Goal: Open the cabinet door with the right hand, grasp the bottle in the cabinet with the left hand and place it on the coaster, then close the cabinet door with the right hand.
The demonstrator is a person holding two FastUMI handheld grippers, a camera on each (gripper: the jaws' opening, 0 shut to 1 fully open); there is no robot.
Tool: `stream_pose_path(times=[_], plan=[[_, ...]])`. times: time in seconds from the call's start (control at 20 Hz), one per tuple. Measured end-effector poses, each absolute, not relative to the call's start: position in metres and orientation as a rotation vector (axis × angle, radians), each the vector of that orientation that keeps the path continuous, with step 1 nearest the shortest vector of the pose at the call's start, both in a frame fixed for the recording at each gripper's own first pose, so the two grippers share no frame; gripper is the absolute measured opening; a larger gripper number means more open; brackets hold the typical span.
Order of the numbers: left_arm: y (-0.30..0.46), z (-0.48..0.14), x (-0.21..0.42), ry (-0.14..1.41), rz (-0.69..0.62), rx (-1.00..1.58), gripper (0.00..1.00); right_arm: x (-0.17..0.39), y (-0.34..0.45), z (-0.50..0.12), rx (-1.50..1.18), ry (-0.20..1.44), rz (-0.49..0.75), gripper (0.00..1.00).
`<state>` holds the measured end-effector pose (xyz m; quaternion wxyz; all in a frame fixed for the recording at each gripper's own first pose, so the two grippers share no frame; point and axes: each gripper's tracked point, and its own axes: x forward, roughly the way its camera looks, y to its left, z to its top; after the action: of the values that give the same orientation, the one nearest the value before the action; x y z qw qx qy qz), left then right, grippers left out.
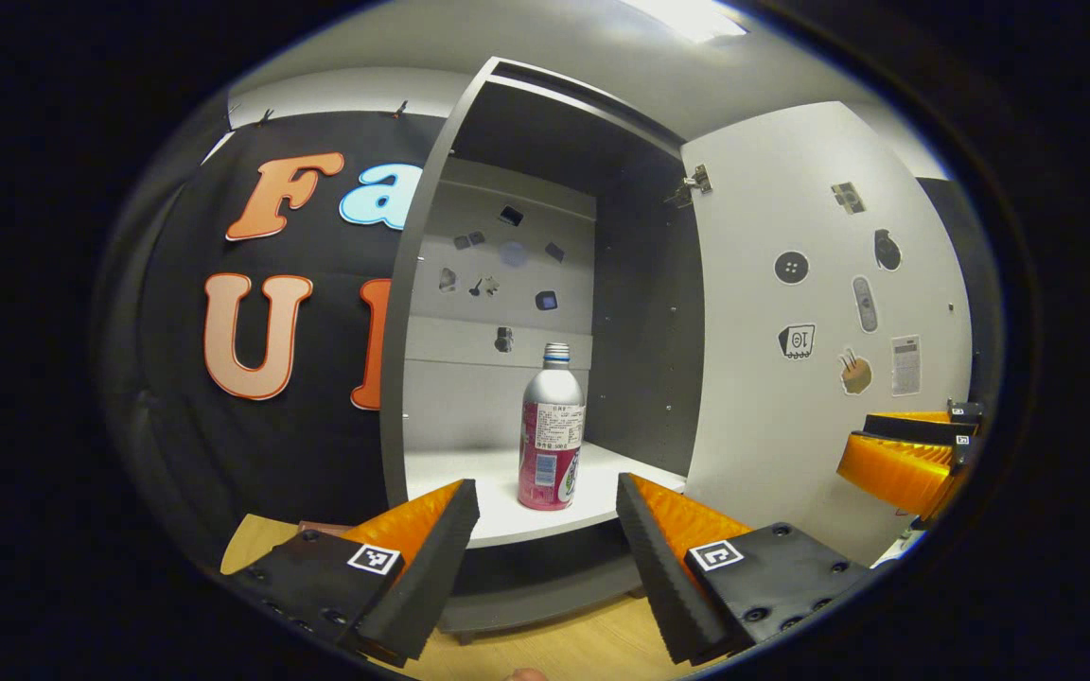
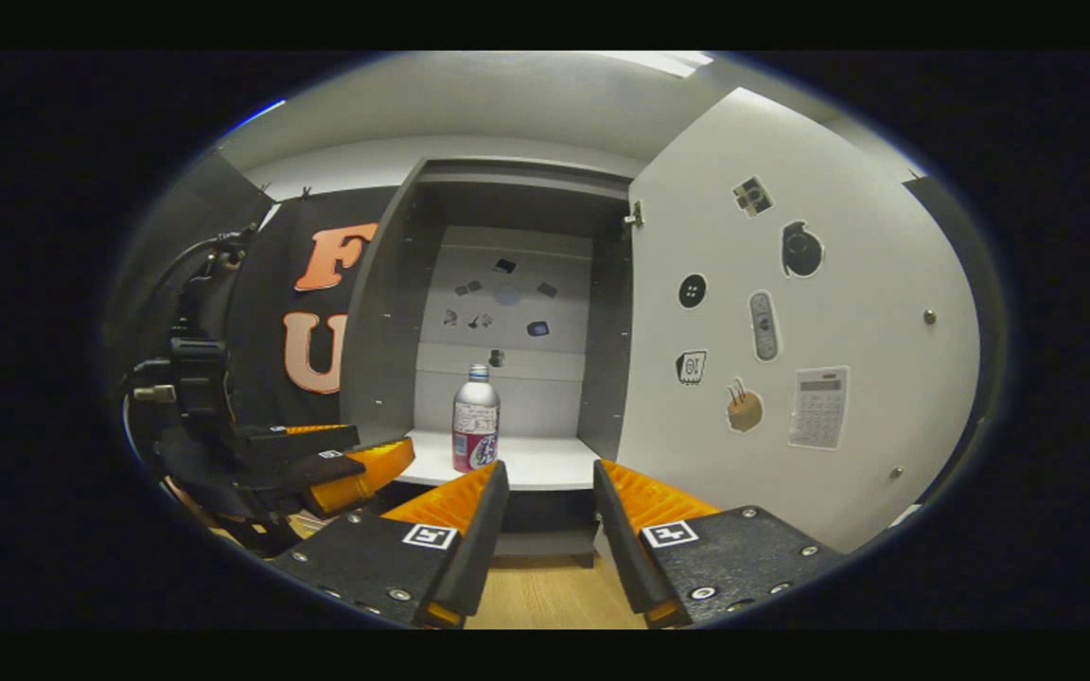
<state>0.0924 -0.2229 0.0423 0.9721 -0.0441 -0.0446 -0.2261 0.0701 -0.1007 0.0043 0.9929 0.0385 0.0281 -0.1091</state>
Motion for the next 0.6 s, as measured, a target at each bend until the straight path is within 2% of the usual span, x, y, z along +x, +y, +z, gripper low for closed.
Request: stream_pose_path(times=[0.15,0.3,0.4,0.6], plan=[[-0.236,0.046,0.115,-0.112,-0.449,-0.071,0.95,0.078,-0.101,0.002,0.074,0.053,-0.201,0.69],[-0.255,0.046,0.134,-0.121,-0.465,-0.059,0.95,0.086,-0.117,0.000,0.032,0.042,-0.233,0.90],[-0.267,0.044,0.148,-0.120,-0.465,-0.042,0.95,0.090,-0.123,-0.004,0.018,0.039,-0.246,0.93],[-0.282,0.041,0.176,-0.124,-0.466,-0.040,0.95,0.099,-0.121,-0.013,0.066,0.050,-0.229,0.94]])
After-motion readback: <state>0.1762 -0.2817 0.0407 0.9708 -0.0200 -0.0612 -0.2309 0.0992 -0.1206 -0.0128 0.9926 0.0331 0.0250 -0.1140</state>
